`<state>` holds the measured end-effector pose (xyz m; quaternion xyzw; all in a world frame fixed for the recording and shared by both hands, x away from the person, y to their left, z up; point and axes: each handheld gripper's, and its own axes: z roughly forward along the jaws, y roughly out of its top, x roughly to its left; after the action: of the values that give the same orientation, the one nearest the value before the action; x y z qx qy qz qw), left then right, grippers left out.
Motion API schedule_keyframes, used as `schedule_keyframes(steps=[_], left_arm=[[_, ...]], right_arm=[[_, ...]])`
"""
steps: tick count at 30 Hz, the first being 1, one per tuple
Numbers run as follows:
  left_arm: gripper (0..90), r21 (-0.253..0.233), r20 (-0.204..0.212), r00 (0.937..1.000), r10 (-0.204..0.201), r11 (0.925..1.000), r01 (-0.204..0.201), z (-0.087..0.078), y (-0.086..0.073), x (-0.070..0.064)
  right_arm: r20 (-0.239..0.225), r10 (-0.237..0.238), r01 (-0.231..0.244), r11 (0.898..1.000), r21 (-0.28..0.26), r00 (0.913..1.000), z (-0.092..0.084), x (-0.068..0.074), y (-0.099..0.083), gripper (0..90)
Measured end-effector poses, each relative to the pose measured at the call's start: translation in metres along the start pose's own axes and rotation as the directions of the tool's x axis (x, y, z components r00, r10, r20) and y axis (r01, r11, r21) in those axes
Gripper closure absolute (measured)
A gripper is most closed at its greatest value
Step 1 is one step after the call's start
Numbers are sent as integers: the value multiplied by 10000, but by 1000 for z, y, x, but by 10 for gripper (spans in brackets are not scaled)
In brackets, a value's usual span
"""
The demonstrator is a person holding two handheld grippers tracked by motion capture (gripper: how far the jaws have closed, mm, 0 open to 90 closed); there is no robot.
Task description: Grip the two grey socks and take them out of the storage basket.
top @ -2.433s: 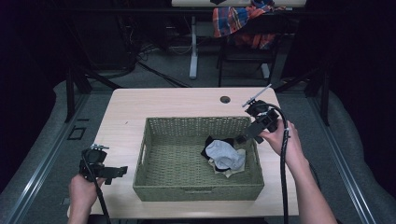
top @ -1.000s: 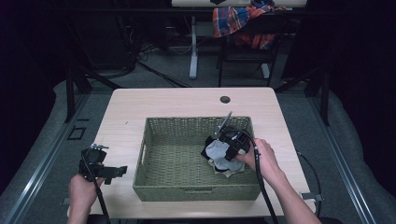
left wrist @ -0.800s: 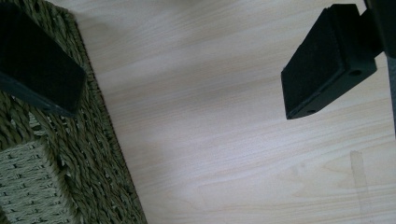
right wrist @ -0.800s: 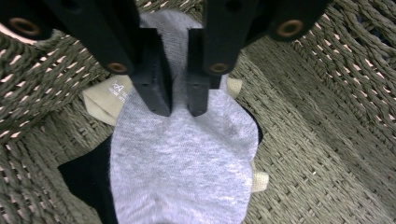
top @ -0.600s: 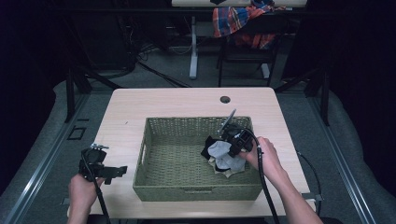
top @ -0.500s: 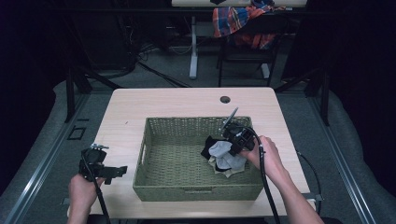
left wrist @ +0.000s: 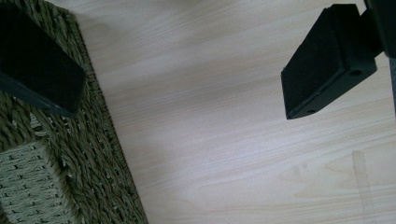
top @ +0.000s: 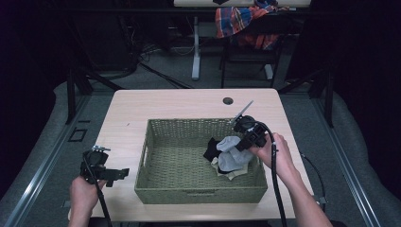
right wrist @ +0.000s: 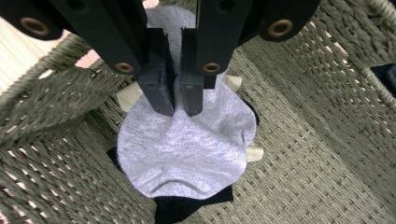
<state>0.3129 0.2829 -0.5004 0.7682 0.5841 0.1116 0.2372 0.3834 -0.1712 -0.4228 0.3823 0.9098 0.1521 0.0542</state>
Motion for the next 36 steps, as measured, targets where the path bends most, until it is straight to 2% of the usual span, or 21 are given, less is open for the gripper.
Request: schedule_keyframes(steps=[1, 2, 6, 12, 20, 36], left_arm=[[1, 5, 8, 10000, 13, 10000, -13, 0, 0, 0], [1, -3, 0, 10000, 0, 10000, 0, 0, 0, 0], [1, -13, -9, 10000, 8, 10000, -8, 0, 0, 0], [1, 0, -18, 10000, 24, 10000, -24, 0, 0, 0], [1, -29, -5, 10000, 23, 10000, -23, 0, 0, -1], [1, -34, 6, 10000, 8, 10000, -8, 1, 0, -1]], right_arm=[[56, -101, 101, 9999, 32, 9999, -3, -1, 0, 845], [37, 25, -24, 9999, -102, 10000, -3, -1, -1, 845], [48, -8, 9, 9997, -250, 10000, -12, -4, -2, 844], [-16, 207, -208, 9977, -653, 9998, -23, -6, -5, 843], [79, 264, -256, 9955, -909, 9996, -39, -12, -9, 842], [315, 835, -772, 9833, -1651, 9960, -68, -28, -25, 840]])
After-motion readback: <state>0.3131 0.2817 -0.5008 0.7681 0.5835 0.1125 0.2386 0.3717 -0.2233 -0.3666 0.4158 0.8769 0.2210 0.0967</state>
